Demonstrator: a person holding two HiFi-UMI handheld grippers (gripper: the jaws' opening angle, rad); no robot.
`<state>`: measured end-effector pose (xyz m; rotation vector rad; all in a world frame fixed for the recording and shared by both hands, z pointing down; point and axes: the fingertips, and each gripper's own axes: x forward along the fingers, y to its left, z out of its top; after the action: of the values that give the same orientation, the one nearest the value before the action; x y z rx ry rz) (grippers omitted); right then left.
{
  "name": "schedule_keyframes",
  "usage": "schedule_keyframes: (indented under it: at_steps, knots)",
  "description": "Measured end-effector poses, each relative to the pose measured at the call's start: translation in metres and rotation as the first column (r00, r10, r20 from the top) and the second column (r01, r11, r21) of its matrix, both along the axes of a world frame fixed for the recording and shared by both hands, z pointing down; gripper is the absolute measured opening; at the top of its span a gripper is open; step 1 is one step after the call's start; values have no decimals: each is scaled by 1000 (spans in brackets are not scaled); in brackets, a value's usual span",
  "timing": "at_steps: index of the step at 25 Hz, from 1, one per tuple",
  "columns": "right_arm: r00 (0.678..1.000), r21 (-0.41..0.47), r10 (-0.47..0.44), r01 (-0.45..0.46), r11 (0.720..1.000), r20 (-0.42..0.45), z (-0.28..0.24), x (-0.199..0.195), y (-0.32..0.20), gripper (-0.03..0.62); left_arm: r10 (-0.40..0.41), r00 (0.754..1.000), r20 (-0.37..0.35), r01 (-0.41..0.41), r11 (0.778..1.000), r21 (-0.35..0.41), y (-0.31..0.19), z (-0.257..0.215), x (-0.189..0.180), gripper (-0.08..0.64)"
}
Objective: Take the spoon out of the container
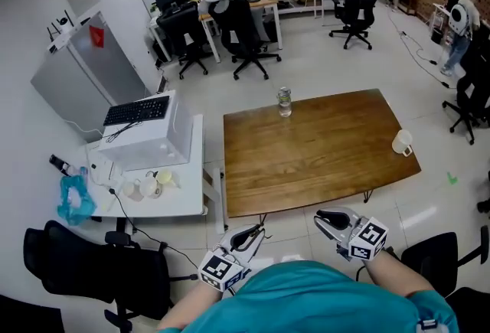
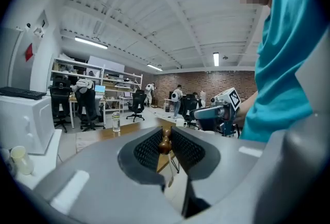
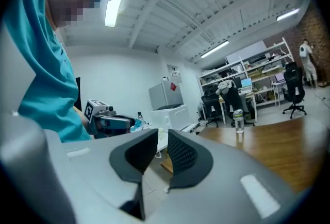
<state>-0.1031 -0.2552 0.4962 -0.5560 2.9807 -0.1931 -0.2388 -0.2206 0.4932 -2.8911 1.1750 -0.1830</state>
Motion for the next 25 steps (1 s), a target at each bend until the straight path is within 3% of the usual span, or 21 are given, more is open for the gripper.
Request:
schedule_keyframes:
  at_steps: [3, 6, 11, 17, 25]
  knots:
    - [999, 23, -38, 38, 999, -8, -10, -25, 29, 54, -30, 1000, -2, 30, 998, 54, 27, -7, -25, 51]
    - [998, 35, -67, 67, 997, -5, -17, -32, 61, 52, -84, 996, -38, 84, 996, -11, 65, -15, -31, 51]
    - [994, 48, -105, 104, 993, 9, -20, -25, 98, 44, -125, 990, -69, 127, 992, 26, 102, -19, -23, 51]
    - [995, 12, -100, 100, 995, -3, -19, -33, 144, 40, -120, 991, -62, 122, 992, 40, 147, -38, -31, 51]
    - [998, 22, -50, 51, 998, -41, -26, -106, 192, 27, -69, 995, -77, 73, 996, 54, 196, -47, -107, 51]
